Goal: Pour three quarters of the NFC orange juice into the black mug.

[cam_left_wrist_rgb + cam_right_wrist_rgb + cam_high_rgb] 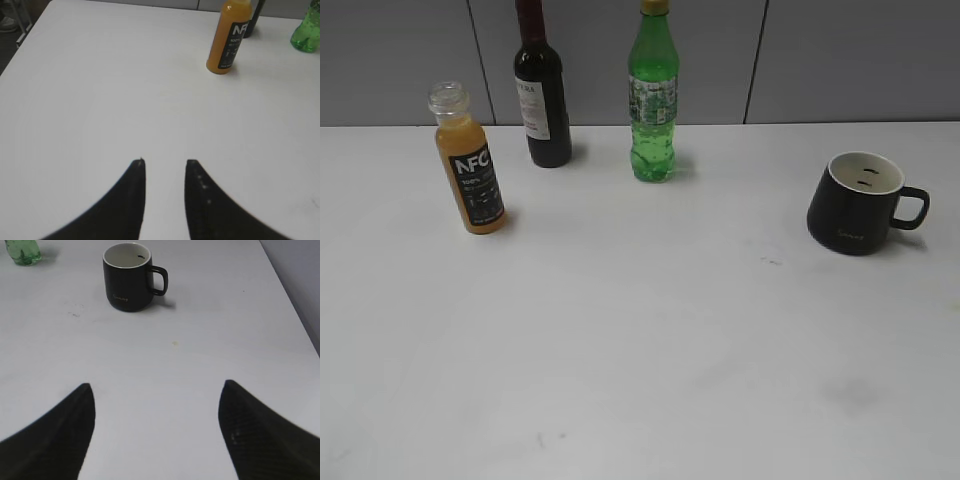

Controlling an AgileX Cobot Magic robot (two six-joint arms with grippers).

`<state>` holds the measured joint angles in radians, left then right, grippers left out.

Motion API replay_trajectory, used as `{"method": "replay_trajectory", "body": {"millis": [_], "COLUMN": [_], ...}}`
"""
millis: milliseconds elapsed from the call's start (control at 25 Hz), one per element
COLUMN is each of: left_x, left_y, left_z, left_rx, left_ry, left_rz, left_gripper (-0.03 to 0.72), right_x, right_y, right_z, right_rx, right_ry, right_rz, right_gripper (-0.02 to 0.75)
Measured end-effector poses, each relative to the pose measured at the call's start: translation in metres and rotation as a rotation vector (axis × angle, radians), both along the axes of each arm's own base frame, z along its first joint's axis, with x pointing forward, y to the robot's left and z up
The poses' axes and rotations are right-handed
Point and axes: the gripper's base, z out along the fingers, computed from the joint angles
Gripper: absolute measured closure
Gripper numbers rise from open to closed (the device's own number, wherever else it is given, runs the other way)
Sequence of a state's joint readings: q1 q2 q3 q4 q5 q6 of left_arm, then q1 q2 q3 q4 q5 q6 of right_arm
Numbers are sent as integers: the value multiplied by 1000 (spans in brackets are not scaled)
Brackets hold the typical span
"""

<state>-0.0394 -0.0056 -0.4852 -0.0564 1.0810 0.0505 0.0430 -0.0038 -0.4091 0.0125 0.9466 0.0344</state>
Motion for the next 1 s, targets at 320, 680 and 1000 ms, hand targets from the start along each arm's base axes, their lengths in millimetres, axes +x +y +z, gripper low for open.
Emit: {"method": "replay_trajectory", "body": {"millis": [320,680,1000], "left_x": [0,0,0], "left_y": [0,0,0], "left_z": [0,0,0], "left_rx": [1,0,1], "left_ry": [0,0,0], "left_rz": [0,0,0], "left_gripper": [468,468,468], "right_x": [0,0,1], "right_y": [0,0,0], "right_z": [0,0,14], "right_rx": [0,0,25], "right_ry": [0,0,-109], "right_rz": [0,0,-9], "right_gripper": [154,154,104]}}
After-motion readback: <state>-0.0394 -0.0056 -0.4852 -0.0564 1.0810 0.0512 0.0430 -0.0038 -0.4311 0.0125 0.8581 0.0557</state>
